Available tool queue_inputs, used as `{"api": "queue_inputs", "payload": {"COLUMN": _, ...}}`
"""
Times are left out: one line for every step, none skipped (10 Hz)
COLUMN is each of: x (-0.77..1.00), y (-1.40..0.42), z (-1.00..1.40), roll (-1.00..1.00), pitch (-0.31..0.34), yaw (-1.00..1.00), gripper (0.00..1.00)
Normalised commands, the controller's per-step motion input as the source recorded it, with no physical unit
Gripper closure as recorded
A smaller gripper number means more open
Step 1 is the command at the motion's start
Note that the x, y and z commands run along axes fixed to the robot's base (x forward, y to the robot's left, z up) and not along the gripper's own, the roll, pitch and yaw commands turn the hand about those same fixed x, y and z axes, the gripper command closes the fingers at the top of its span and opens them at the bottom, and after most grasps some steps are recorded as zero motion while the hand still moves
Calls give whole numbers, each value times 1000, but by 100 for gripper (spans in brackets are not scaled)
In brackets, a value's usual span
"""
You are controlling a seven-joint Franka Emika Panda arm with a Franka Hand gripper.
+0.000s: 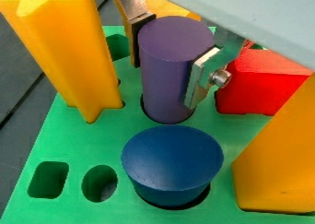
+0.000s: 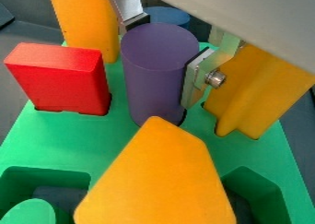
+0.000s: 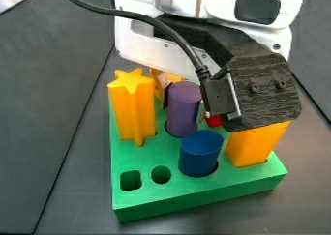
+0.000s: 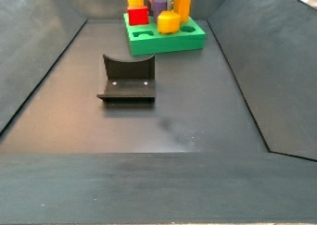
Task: Pick up the round object. Move up. Place the round object on the fixture. Regrasp the round object. Move to above the board. Insert the round object.
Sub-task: Insert the round object.
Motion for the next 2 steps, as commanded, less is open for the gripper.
{"api": "queue_inputs", "payload": {"x": 0, "y": 0, "z": 0, "roll": 0, "pitch": 9, "yaw": 0, "gripper": 100}}
{"api": "queue_inputs", "payload": {"x": 0, "y": 0, "z": 0, "roll": 0, "pitch": 0, "yaw": 0, "gripper": 100}}
